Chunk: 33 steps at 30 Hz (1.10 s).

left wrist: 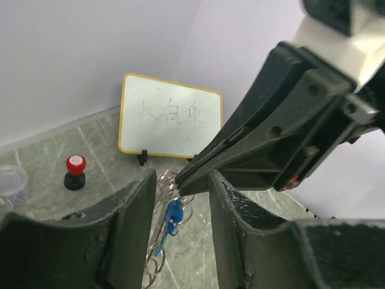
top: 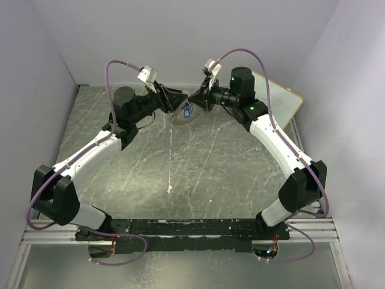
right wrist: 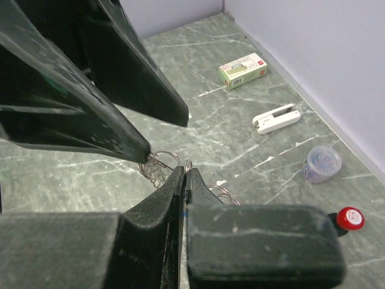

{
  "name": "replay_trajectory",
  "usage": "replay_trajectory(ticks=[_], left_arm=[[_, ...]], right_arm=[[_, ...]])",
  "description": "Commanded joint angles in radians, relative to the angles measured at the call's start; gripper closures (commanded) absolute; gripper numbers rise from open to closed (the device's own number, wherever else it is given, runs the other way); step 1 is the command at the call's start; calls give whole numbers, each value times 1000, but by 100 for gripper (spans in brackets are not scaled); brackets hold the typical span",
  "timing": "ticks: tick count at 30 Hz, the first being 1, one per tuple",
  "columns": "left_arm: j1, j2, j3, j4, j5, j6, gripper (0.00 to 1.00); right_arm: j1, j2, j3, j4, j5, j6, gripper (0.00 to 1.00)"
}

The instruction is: Put the keys on the keyring

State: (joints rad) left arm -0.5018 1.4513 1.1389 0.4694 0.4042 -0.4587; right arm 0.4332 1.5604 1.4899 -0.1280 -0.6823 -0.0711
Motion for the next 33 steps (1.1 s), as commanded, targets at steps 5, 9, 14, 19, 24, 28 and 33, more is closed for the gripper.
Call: replay_trajectory(ticks=[5, 9, 14, 19, 24, 28, 33], left_arm=[[-4, -39, 129, -197, 123, 301, 48], [-4, -23, 143, -296, 151, 436, 48], [-4, -10, 134, -350, 173, 563, 47], [-4, 8, 150, -381, 208, 641, 43], [-3, 25, 168, -384, 256, 684, 42], [-3, 28, 177, -370, 309, 684, 42], [-3, 22, 168, -333, 393, 670, 41]], right_arm=[[-14, -27, 56, -55, -15, -56, 100], [-20, -29, 78, -94, -25, -83, 100], [-31, -26, 120, -172, -50, -142, 100], [-47, -13, 172, -264, -90, -214, 100], [-59, -1, 208, -345, -126, -287, 100], [-65, 4, 218, -397, -138, -332, 100], [-65, 6, 216, -431, -143, -368, 100]])
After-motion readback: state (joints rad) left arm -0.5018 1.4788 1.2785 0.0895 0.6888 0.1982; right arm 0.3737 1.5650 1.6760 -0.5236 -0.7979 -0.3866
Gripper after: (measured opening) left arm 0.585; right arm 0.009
